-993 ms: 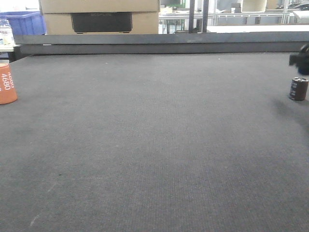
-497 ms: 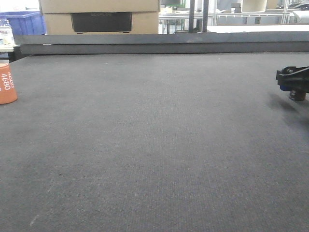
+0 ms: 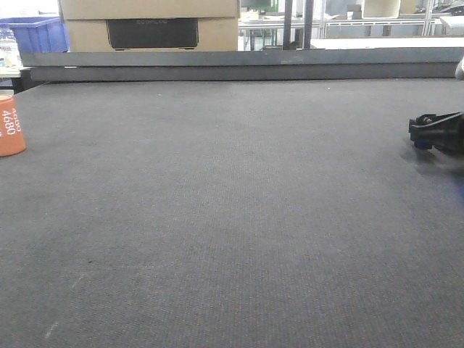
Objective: Place cylindrical capacitor in blue bin on shelf
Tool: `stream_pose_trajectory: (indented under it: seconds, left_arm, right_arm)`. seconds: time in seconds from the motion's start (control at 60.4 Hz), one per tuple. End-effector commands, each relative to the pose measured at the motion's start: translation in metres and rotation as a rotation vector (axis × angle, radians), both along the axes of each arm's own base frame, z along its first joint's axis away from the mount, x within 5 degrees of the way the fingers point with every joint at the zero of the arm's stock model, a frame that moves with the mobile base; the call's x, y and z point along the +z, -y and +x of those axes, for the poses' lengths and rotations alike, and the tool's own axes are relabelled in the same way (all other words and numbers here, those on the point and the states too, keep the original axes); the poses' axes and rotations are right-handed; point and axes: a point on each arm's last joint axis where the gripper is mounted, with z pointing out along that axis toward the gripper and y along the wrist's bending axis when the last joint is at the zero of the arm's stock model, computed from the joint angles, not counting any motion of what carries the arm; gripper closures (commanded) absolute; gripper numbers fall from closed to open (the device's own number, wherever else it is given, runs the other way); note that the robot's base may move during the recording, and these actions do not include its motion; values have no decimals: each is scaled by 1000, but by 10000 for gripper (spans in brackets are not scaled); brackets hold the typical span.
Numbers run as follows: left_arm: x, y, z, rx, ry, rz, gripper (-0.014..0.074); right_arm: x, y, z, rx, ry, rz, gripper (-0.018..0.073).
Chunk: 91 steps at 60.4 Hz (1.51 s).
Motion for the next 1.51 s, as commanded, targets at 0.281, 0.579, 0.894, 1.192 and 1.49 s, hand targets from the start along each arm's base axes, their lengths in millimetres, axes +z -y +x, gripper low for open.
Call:
stream_pose_trajectory:
  seconds: [0.281,0.579,0.894,1.192,1.49]
  left_arm:
    - [4,1,-1,-6,23,-1,-14]
    - [5,1,-1,-15,26,-40,-14]
    - [3,2,2,-17,19,-50,-14]
    - [-38,5,37,-16,-9,-48,-14]
    - [-90,10,94,-16,-32,-46,-14]
  right_arm:
    - [10,1,2,9,33,-14,701]
    - [99,-4,-14,46,52,-12,712]
    - [216,-10,-102,82,-57,9,712]
    - [260,-12,-178,97,-62,11,712]
    - [263,-12,-192,101,-82,12,712]
